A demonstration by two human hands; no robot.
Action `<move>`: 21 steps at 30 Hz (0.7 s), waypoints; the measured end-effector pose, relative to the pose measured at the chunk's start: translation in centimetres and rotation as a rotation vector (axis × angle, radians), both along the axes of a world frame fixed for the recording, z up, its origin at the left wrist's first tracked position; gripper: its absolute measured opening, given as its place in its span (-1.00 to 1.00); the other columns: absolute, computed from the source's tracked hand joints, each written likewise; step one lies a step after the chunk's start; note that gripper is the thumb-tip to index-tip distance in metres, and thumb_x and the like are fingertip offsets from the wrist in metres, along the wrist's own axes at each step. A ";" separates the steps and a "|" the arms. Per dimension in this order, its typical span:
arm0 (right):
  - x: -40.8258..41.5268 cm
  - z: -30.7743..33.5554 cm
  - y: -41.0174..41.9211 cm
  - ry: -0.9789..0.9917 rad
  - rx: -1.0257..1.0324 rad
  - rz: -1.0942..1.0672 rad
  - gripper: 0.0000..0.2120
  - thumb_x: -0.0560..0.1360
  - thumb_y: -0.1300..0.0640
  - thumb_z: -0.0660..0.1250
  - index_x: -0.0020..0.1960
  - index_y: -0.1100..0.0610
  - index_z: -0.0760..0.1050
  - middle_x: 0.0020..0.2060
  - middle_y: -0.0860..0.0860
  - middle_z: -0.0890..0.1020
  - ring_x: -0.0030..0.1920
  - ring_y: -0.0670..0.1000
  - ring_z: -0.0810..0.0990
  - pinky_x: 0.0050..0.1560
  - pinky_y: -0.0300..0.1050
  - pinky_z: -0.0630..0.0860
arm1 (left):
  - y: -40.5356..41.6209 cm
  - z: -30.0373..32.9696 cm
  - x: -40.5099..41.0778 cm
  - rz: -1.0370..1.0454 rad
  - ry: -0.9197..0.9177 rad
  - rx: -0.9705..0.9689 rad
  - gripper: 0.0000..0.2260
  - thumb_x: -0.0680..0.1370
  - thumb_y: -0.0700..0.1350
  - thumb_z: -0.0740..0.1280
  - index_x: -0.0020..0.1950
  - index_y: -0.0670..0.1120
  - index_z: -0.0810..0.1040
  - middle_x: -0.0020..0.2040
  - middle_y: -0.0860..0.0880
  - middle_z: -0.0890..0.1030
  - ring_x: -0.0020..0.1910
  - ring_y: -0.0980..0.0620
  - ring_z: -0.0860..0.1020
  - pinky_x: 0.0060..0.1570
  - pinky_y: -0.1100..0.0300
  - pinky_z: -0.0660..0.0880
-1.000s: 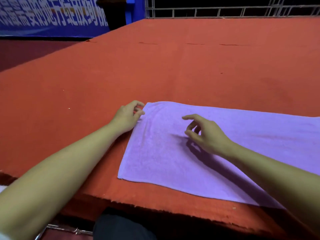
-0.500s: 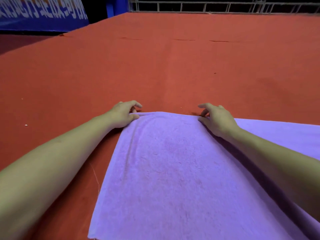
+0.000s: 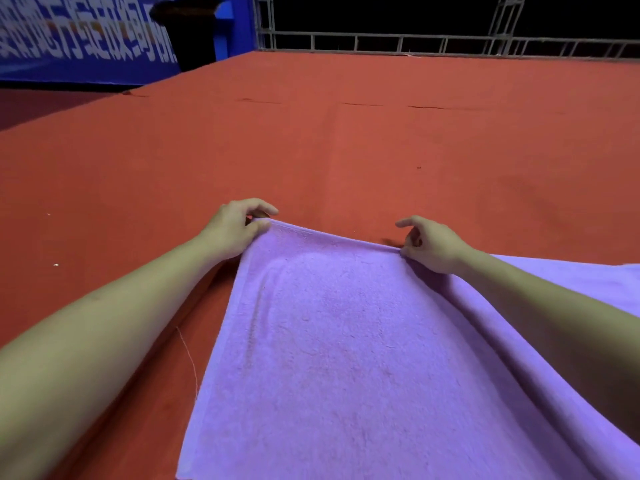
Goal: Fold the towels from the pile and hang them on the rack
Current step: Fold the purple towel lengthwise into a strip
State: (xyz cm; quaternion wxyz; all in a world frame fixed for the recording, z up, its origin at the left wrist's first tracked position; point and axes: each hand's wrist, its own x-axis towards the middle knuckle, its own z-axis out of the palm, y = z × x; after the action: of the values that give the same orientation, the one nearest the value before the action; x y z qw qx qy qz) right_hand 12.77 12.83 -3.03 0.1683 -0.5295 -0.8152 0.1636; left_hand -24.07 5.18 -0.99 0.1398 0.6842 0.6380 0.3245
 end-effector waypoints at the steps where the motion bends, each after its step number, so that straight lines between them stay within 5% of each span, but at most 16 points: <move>1: 0.2 0.1 0.0 -0.010 0.005 0.009 -0.50 0.45 0.22 0.43 0.36 0.07 0.42 -0.11 -0.07 0.58 -0.12 0.02 0.54 -0.07 -0.19 0.36 | -0.2 0.1 -0.1 -0.003 -0.023 0.006 -0.76 0.54 -0.19 0.39 0.05 0.17 0.59 -0.08 0.10 0.65 -0.07 0.11 0.59 0.02 0.25 0.44; 3: 0.5 0.4 -0.2 -0.029 0.011 0.031 -0.47 0.45 0.20 0.45 0.38 0.06 0.41 -0.03 -0.06 0.57 -0.11 0.03 0.55 -0.04 -0.20 0.37 | -0.7 0.2 -0.3 -0.005 -0.072 0.010 -0.71 0.53 -0.20 0.40 0.00 0.23 0.56 -0.08 0.12 0.66 -0.05 0.13 0.62 0.06 0.20 0.50; 8: 1.6 1.8 -2.6 0.146 0.049 0.014 -0.55 0.44 0.25 0.46 0.30 0.02 0.48 -0.18 -0.12 0.62 -0.22 -0.07 0.58 -0.17 -0.35 0.43 | -3.5 0.8 -0.7 0.021 -0.199 0.058 -0.69 0.50 -0.22 0.45 0.02 0.20 0.55 -0.18 0.20 0.69 -0.15 0.24 0.61 0.04 0.16 0.51; 11: 2.6 3.2 -6.0 0.227 0.068 0.023 -0.54 0.44 0.25 0.48 0.28 -0.02 0.48 -0.17 -0.11 0.66 -0.25 -0.05 0.59 -0.17 -0.23 0.47 | -7.1 1.1 -0.9 0.021 -0.189 0.055 -0.70 0.49 -0.22 0.47 0.03 0.19 0.56 -0.17 0.23 0.69 -0.20 0.26 0.59 -0.05 0.21 0.48; 16: 4.0 4.5 -14.2 0.194 0.140 0.109 -0.47 0.44 0.23 0.49 0.34 -0.05 0.43 -0.22 -0.26 0.66 -0.21 -0.12 0.56 -0.17 -0.41 0.41 | -15.7 0.5 -0.1 -0.007 -0.220 -0.007 -0.51 0.47 -0.25 0.48 0.03 0.39 0.53 -0.15 0.19 0.70 -0.17 0.24 0.60 0.05 0.17 0.47; 21: 4.3 3.9 -21.9 0.126 0.133 0.196 -0.46 0.44 0.19 0.50 0.34 -0.08 0.42 -0.12 -0.40 0.61 -0.15 -0.20 0.55 -0.14 -0.43 0.40 | -23.2 -1.2 0.3 0.039 -0.232 -0.057 -0.56 0.49 -0.22 0.47 0.08 0.34 0.52 -0.12 0.18 0.71 -0.13 0.20 0.60 0.06 0.09 0.47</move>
State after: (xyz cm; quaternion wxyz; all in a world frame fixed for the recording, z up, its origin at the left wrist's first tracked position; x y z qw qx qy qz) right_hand 17.09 -9.03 0.90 0.2368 -0.4237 -0.8599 0.1577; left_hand -23.80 -18.05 -2.17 0.2257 0.6251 0.6397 0.3861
